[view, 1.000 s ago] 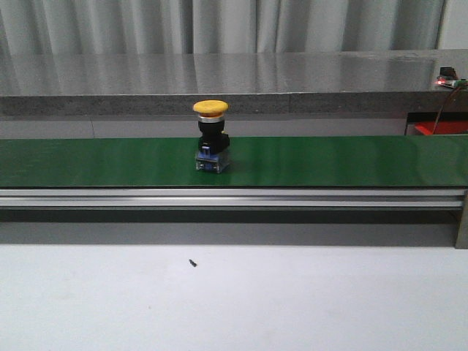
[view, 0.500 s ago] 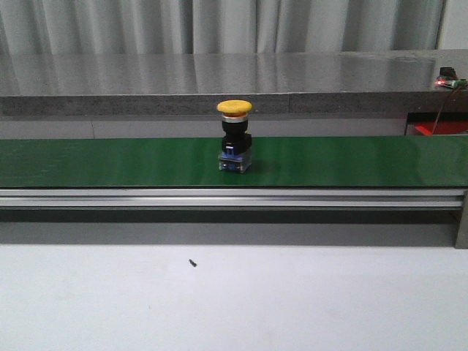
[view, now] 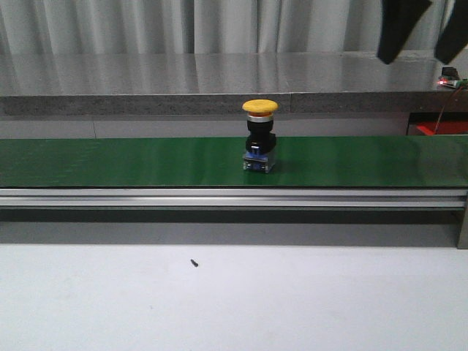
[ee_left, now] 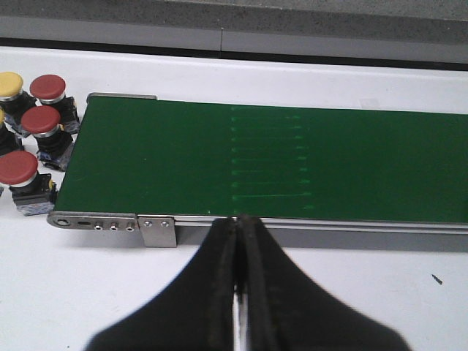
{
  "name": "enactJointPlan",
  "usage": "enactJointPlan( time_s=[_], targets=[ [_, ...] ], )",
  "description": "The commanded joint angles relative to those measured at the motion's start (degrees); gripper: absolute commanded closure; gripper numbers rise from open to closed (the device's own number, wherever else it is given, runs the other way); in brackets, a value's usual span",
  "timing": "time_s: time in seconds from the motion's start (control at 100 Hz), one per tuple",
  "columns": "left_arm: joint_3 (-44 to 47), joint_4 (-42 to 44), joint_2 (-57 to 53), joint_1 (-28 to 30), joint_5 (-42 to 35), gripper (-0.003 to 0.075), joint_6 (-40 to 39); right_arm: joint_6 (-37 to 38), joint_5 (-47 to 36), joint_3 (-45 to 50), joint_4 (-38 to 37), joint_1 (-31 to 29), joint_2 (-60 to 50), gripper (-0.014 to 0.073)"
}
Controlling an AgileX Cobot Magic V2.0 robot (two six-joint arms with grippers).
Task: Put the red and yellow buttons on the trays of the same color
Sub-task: 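Lower the right gripper onto the yellow button on the belt and grasp it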
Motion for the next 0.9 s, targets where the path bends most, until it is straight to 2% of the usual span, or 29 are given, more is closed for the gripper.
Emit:
enactJointPlan(
  time_s=[0.0,0.17,0.33,0.89],
  targets=[
    [-1.5,-0.9,-0.1,-0.4,-3.8,0.0740,-0.1,-0.7,-1.6,-1.3,0.8,4.3,-3.1,0.0020],
    [-1.5,-0.9,-0.1,-0.4,-3.8,0.0740,-0.1,-0.7,-1.1,-2.4,0.8,11.2,-2.0,0.0020],
    [-1.5,-0.9,-0.1,-0.4,-3.8,0.0740,-0.1,-0.7,0.1,-4.8,0.8,14.4,0.7,0.0020],
    [-1.5,-0.9,-0.1,-0.4,-3.8,0.0740,-0.1,-0.6,2.1,-7.7,-2.8,15.2,10.1,0.0020]
  ],
)
